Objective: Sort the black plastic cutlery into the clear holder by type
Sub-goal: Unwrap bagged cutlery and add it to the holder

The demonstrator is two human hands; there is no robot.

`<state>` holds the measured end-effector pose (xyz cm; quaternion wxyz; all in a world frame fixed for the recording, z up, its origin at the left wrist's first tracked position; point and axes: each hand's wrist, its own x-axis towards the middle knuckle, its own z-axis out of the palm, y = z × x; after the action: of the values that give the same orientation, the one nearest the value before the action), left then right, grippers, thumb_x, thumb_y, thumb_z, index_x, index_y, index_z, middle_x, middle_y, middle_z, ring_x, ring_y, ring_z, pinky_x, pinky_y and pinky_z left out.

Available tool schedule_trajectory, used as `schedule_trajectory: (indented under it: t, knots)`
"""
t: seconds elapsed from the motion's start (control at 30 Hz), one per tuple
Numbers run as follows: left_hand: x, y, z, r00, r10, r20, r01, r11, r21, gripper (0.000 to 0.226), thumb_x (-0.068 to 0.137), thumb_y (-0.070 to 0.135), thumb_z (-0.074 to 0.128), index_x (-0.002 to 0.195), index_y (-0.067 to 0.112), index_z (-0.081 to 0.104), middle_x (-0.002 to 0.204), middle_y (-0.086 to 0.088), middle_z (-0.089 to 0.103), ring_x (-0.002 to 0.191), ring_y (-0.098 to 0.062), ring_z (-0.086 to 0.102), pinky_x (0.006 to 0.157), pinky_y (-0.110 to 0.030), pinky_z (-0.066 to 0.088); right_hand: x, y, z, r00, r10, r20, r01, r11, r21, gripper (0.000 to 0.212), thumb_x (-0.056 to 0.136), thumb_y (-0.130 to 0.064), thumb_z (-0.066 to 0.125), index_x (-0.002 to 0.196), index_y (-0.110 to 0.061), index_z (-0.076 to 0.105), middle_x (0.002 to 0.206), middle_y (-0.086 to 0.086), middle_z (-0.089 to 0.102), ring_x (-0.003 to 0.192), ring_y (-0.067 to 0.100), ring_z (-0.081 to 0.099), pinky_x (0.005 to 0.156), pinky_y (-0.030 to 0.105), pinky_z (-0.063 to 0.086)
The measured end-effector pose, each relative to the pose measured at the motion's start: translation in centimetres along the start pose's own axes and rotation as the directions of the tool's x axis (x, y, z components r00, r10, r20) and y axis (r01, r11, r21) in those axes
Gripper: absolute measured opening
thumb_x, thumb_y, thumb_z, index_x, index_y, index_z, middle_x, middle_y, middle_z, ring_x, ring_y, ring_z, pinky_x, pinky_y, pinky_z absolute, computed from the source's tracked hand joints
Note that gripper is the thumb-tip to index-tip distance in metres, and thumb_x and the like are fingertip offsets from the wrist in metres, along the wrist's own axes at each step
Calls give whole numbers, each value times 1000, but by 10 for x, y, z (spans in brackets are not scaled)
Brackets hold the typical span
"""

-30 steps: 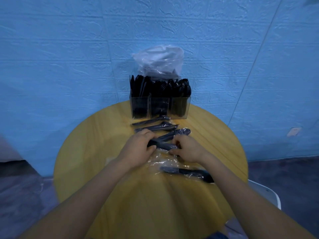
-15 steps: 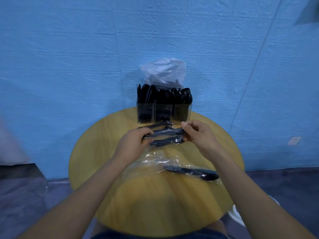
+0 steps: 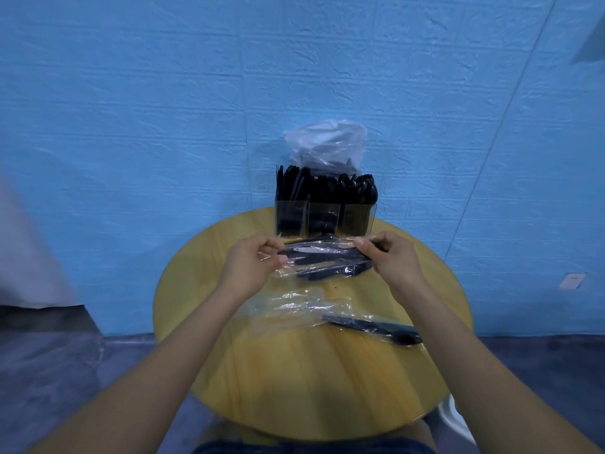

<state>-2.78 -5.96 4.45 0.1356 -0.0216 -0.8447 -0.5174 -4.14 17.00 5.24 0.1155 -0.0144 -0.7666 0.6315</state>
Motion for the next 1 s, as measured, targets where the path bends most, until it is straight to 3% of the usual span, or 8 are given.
schedule_trajectory:
  t: [0.13, 0.23, 0.33, 0.47, 0.6, 0.7, 0.83, 1.0]
  knots:
    - [0, -8, 5, 999, -35, -2, 35, 997, -62, 19, 87, 2, 62, 84, 20, 65, 81, -5, 67, 63, -8, 67, 72, -27, 56, 1, 5, 4, 997, 50, -54, -48, 998, 39, 21, 81, -27, 73, 86, -11, 61, 80, 2, 63, 67, 10, 52, 59, 22, 39]
    - [5, -8, 8, 997, -76, 23, 79, 974, -213, 29, 92, -6, 51, 82, 18, 62, 88, -11, 66, 70, -10, 69, 70, -19, 56, 4, 8, 5, 994, 97, -52, -93, 993, 69, 17, 84, -26, 70, 80, -14, 58, 74, -1, 59, 64, 10, 50, 59, 22, 39]
    - [7, -8, 9, 993, -104, 47, 113, 959, -260, 28, 93, -7, 48, 84, 15, 62, 90, -11, 65, 70, -10, 69, 69, -17, 56, 5, 11, 5, 992, 124, -26, -120, 986, 113, 16, 87, -24, 67, 79, -12, 59, 68, -3, 55, 60, 10, 47, 57, 21, 38]
    - [9, -13, 12, 994, -76, -74, 73, 996, -43, 20, 89, -2, 57, 89, 18, 60, 91, 0, 60, 75, -10, 60, 68, -16, 48, 5, 13, 7, 993, 120, -1, -118, 984, 136, 17, 90, -18, 63, 74, -13, 61, 62, -5, 53, 54, 7, 45, 53, 18, 36]
    - [-3, -11, 11, 958, 153, -241, -110, 977, 182, 20, 85, 3, 63, 89, 20, 53, 97, 4, 48, 76, 1, 47, 65, -3, 37, 10, 20, 9, 993, 120, -24, -116, 985, 126, 14, 89, -19, 64, 77, -12, 62, 65, -4, 53, 59, 9, 46, 57, 20, 36]
    - [-7, -11, 12, 940, 283, -192, -238, 944, 229, 15, 86, 6, 61, 84, 20, 54, 87, 10, 48, 75, -2, 49, 66, -4, 36, 10, 23, 12, 993, 117, -25, -113, 986, 124, 12, 89, -19, 64, 87, -7, 63, 69, -3, 55, 62, 10, 47, 58, 21, 38]
    - [-4, -20, 18, 983, 177, -55, -158, 954, 256, 3, 94, 22, 55, 93, 19, 57, 95, 3, 55, 81, -7, 52, 65, -8, 36, 9, 23, 16, 994, 110, -16, -107, 983, 153, 10, 89, -18, 64, 85, -9, 62, 72, 1, 56, 63, 12, 47, 58, 24, 39]
    - [-1, -21, 22, 996, 64, -65, -51, 983, 178, 13, 96, 26, 49, 93, 17, 57, 91, -4, 62, 80, -12, 53, 61, -8, 37, 7, 24, 12, 995, 100, 22, -102, 980, 168, 10, 89, -16, 63, 82, -9, 61, 69, 3, 53, 60, 12, 42, 54, 22, 36]
